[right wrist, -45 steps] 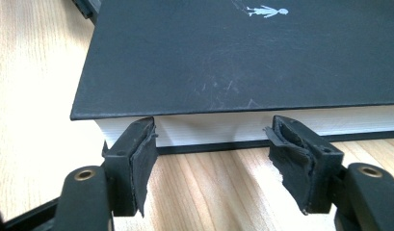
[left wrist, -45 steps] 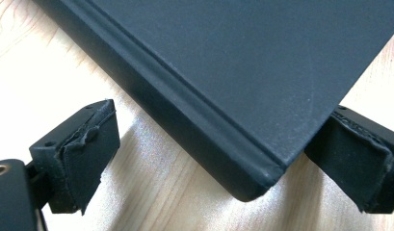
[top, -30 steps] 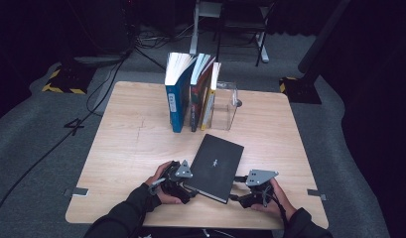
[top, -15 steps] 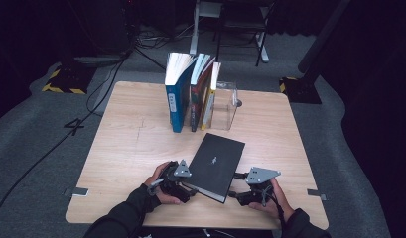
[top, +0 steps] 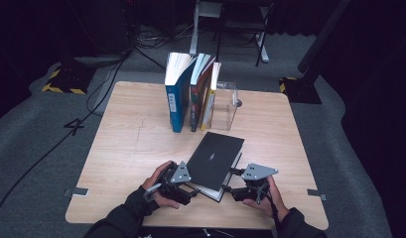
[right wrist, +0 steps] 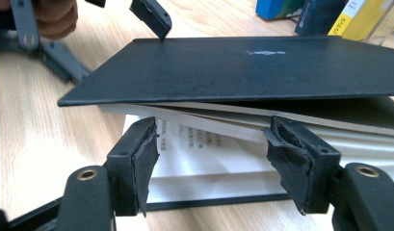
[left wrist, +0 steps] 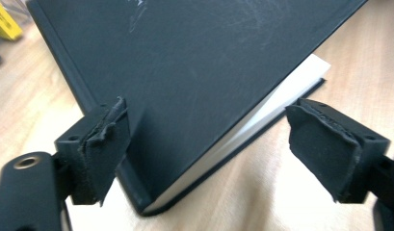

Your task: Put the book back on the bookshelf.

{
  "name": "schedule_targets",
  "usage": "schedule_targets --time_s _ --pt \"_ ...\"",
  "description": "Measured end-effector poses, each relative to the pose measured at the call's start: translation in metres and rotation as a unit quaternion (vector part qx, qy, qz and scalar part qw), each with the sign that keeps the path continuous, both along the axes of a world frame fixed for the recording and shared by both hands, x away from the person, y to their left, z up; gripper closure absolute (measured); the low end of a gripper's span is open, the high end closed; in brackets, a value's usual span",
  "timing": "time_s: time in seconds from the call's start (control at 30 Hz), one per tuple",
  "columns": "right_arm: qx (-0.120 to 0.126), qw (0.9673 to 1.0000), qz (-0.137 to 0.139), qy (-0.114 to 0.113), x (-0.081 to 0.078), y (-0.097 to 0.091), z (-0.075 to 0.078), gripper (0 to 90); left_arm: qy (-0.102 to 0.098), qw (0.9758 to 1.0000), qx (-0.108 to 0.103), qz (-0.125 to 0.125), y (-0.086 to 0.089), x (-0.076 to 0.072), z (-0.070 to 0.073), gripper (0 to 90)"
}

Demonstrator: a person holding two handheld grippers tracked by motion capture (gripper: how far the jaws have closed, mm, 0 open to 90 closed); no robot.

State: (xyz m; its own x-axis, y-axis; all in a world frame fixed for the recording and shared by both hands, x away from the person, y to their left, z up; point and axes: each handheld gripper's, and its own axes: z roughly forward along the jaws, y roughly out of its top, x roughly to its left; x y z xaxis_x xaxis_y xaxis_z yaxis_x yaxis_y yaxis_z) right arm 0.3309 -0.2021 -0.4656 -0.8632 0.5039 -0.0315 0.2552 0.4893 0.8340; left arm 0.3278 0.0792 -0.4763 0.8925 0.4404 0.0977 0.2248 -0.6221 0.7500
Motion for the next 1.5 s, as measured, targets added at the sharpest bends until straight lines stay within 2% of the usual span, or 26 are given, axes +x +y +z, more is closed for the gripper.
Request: schedule_targets --time_s 0.1,0.3,0.37,0.5,0.57,0.6,0.7,0.8,0.87,0.97,1.1,1.17,1.27,1.37,1.4,1.5 --pt "0.006 1.0000 -0.003 -0.007 0.001 0.004 0.003 36.1 -0.007 1.0000 -0.003 0.004 -0.003 0.001 0.001 14.7" --pt "0.013 0.9998 -0.006 -0.016 0.007 0.013 0.012 39.5 -0.038 0.9985 0.021 0.032 -0.014 0.001 0.000 13.0" --pt "0.011 0.9998 -0.004 -0.016 0.009 0.015 0.014 40.4 -0.044 0.9980 0.020 0.040 -0.019 0.003 0.000 13.3" --pt "0.009 0.9997 -0.003 -0.023 0.013 0.021 0.016 41.7 -0.064 0.9956 0.033 0.061 -0.032 0.006 -0.002 10.1" --pt "0.010 0.9997 -0.003 -0.023 0.014 0.021 0.017 44.4 -0.078 0.9938 0.038 0.070 -0.036 0.007 -0.002 11.8" --pt "0.013 0.9997 -0.003 -0.021 0.015 0.021 0.017 45.6 -0.085 0.9930 0.037 0.074 -0.037 0.008 -0.001 15.2" --pt "0.022 0.9996 -0.004 -0.017 0.016 0.019 0.018 46.3 -0.084 0.9935 0.023 0.074 -0.037 0.011 0.002 19.7" --pt "0.029 0.9994 -0.004 -0.016 0.017 0.012 0.021 42.1 -0.088 0.9940 0.003 0.065 -0.034 0.009 0.007 29.6" --pt "0.036 0.9990 -0.009 -0.024 0.017 0.006 0.025 37.5 -0.102 0.9929 0.009 0.060 -0.035 0.006 0.010 34.1" --pt "0.045 0.9983 -0.020 -0.030 0.019 -0.004 0.032 36.3 -0.112 0.9921 0.014 0.055 -0.035 0.005 0.011 37.2" --pt "0.043 0.9980 -0.034 -0.030 0.023 -0.017 0.033 35.1 -0.122 0.9911 0.001 0.053 -0.029 0.005 0.018 45.0" --pt "0.043 0.9977 -0.044 -0.029 0.028 -0.024 0.032 35.1 -0.130 0.9903 0.002 0.048 -0.026 0.006 0.022 49.2" --pt "0.050 0.9970 -0.059 -0.014 0.035 -0.034 0.029 34.4 -0.129 0.9903 -0.005 0.051 -0.021 0.010 0.029 55.0" --pt "0.024 0.9973 -0.066 -0.020 0.039 -0.040 0.023 33.2 -0.120 0.9907 -0.027 0.058 -0.012 0.013 0.034 60.2" --pt "0.023 0.9974 -0.066 -0.017 0.039 -0.042 0.022 32.7 -0.114 0.9909 -0.040 0.060 -0.007 0.014 0.035 61.3" --pt "0.007 0.9974 -0.069 -0.020 0.040 -0.046 0.019 32.4 -0.100 0.9915 -0.061 0.058 0.000 0.017 0.036 62.2"
